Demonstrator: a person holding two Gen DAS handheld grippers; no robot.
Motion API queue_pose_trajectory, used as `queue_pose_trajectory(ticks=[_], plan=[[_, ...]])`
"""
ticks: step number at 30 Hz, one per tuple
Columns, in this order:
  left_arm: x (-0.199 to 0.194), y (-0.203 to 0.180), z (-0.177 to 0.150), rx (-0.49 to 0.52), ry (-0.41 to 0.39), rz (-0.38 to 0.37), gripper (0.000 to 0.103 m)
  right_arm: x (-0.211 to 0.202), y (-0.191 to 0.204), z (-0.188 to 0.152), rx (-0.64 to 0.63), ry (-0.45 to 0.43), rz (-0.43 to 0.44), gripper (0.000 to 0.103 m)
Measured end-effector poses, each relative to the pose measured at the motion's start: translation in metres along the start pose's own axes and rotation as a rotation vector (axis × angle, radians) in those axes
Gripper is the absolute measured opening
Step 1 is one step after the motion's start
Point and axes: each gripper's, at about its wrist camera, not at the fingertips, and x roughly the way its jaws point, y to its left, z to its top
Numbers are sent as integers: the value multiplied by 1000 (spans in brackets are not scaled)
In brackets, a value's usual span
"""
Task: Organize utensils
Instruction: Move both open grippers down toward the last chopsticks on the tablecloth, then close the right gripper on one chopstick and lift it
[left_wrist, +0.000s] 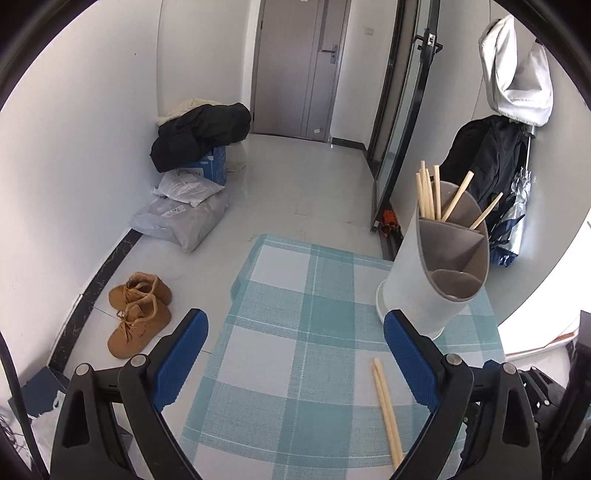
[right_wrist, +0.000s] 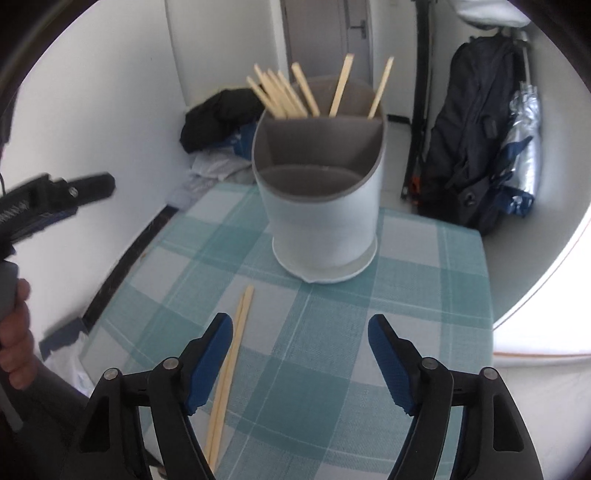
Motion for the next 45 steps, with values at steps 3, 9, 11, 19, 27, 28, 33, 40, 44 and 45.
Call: queue_pose_trajectory(ticks=[3, 9, 11, 19, 27, 28, 33, 40, 44, 45], plan=[[5, 10, 0, -28, 20, -6, 93, 18, 3, 1, -5, 43, 14, 70], [18, 24, 3, -72, 49, 14, 93, 44, 16, 5, -45, 95, 33, 63], [20, 28, 3, -87, 58, 20, 93, 50, 20, 6, -54, 103, 34, 63], [24, 40, 1, -119, 83, 30, 93, 69, 30, 9, -106, 168, 17, 47], [25, 48, 2, -139, 90, 37, 93, 82, 40, 22, -117, 174, -19, 45], [26, 50, 2, -144, 93, 38, 93, 85, 39, 23, -112, 174, -25, 45], [29, 57, 1, -167, 106, 46, 93, 90, 39, 26, -83, 180, -31, 33], [31, 62, -1, -173, 113, 64, 93, 104, 47, 33, -100, 206, -82, 30], [31, 66, -1, -176, 111, 76, 93, 111, 52, 39, -101, 203, -83, 29], [31, 66, 0, -178, 111, 77, 93, 112, 52, 39, -104, 201, -80, 26]])
